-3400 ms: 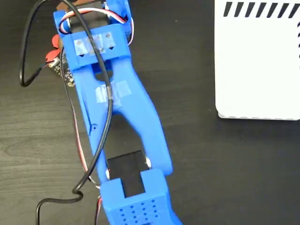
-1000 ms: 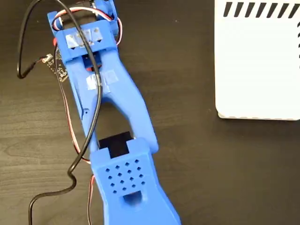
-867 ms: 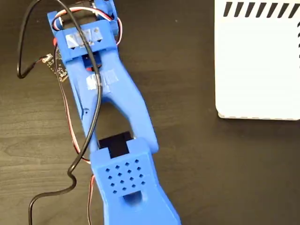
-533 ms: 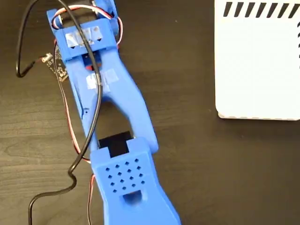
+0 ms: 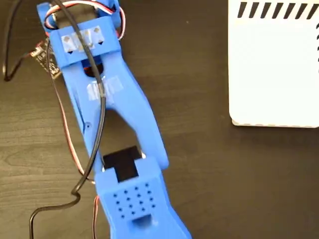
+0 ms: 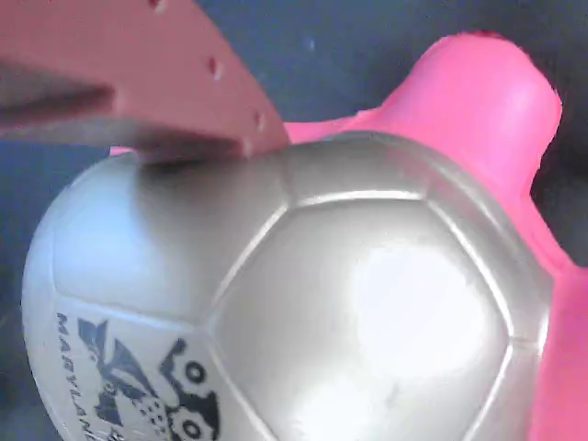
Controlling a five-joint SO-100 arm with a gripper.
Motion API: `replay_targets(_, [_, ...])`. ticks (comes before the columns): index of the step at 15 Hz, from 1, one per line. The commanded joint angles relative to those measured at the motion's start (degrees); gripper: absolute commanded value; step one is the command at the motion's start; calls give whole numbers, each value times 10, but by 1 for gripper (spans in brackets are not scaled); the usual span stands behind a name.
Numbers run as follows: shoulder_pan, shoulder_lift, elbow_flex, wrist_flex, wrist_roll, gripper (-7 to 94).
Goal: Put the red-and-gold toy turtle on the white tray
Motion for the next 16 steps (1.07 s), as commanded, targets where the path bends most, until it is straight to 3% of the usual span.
replay_targets(1, [-5,127,13,8,5,0])
replay_targets(5, [64,329,153,-14,-23,0])
replay_targets(8, [163,434,214,-11,-47,0])
replay_targets(16, [418,310,171,25,-8,0])
